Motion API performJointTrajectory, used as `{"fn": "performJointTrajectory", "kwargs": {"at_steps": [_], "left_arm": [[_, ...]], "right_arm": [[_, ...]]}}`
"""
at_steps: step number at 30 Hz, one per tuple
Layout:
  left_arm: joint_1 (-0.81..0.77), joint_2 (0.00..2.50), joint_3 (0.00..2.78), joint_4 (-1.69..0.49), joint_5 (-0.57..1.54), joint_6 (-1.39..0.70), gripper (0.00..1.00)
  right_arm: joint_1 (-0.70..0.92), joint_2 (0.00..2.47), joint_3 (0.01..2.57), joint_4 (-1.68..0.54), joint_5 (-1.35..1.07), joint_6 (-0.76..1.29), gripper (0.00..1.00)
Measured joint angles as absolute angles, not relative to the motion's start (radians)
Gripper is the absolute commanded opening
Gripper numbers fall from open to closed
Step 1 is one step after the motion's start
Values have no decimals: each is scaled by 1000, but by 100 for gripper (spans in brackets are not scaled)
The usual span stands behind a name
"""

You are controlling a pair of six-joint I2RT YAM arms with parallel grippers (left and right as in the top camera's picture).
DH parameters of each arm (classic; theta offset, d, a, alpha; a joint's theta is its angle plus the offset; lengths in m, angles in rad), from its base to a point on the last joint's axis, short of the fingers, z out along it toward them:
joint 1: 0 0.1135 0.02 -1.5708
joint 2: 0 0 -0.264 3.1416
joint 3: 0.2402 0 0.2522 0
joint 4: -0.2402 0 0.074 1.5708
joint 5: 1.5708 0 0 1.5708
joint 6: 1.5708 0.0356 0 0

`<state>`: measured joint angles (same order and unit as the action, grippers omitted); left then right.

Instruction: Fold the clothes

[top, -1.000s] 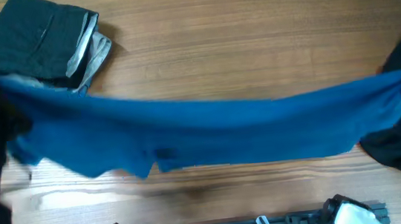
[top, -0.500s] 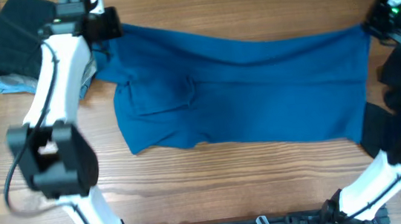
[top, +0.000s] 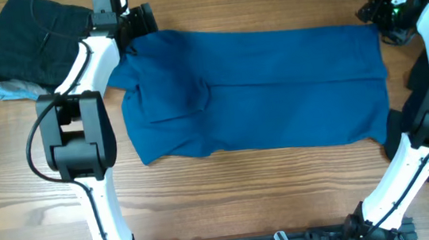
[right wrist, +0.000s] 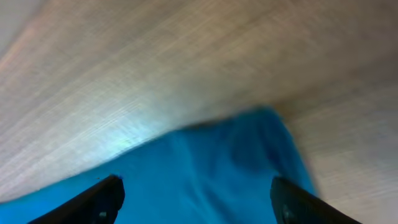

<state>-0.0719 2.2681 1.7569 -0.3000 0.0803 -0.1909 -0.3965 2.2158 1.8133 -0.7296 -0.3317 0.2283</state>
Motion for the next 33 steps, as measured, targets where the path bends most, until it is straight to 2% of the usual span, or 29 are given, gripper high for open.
{"fn": "performJointTrajectory", "kwargs": {"at_steps": [1,3,4,5,7,10,11,13,15,18,20,22,24,28,33], "left_arm": [[-64,2267,1761,-337,80,-192,100],[-43,2256,1768,-398,80,-186,91],[-33,2247,1770,-427,81,-185,82],[-17,2226,1771,-489,91,-176,73],[8,2176,1775,-585,111,-170,41],[28,2114,1791,-707,144,-171,22],[29,2110,1793,-719,148,-166,18],[20,2098,1802,-804,177,-159,17],[5,2103,1802,-864,197,-132,16],[-21,2114,1802,-907,220,-104,12],[-39,2123,1798,-929,232,-88,14],[-52,2133,1781,-932,238,-80,31],[-54,2146,1758,-934,242,-75,42],[-42,2176,1721,-966,233,-65,50],[-9,2180,1713,-981,207,-65,55]], "right_arm": [[-415,2216,1814,-765,-332,230,79],[-449,2216,1814,-848,-334,230,73],[-466,2216,1814,-893,-337,227,68],[-481,2215,1814,-944,-340,221,58],[-502,2214,1815,-1044,-345,205,47],[-503,2214,1814,-1162,-344,181,45],[-498,2214,1814,-1179,-340,179,46],[-492,2214,1810,-1180,-334,177,45],[-487,2208,1782,-1158,-326,177,29],[-486,2204,1720,-1090,-311,173,12],[-486,2204,1661,-1036,-294,184,6],[-487,2196,1595,-976,-281,213,4],[-484,2159,1534,-904,-256,254,4],[-474,2122,1478,-839,-194,315,4],[-504,2120,1483,-840,-146,340,5]]}}
